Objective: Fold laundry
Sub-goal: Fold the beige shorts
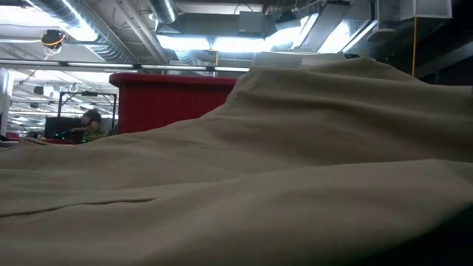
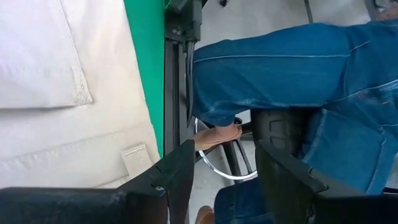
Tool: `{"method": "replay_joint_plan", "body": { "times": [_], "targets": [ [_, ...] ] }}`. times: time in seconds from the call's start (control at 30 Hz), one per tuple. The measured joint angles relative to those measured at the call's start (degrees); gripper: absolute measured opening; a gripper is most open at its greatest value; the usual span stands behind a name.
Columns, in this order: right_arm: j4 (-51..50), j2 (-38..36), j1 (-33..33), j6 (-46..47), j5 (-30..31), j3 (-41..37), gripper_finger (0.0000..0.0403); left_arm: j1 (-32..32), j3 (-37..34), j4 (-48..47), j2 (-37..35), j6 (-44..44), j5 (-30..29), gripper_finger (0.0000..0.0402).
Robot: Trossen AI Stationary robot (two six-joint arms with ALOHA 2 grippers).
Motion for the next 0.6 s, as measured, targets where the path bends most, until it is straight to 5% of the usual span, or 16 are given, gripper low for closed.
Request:
{"method": "replay_joint_plan", "body": {
  "times": [0.6],
  "targets": [
    [0.5, 0.2, 0.0, -0.2, -0.7, -0.2, 0.0214, 0.4, 0.0, -6.9, 3.2, -2.4, -0.9, 0.0163]
  ]
}}
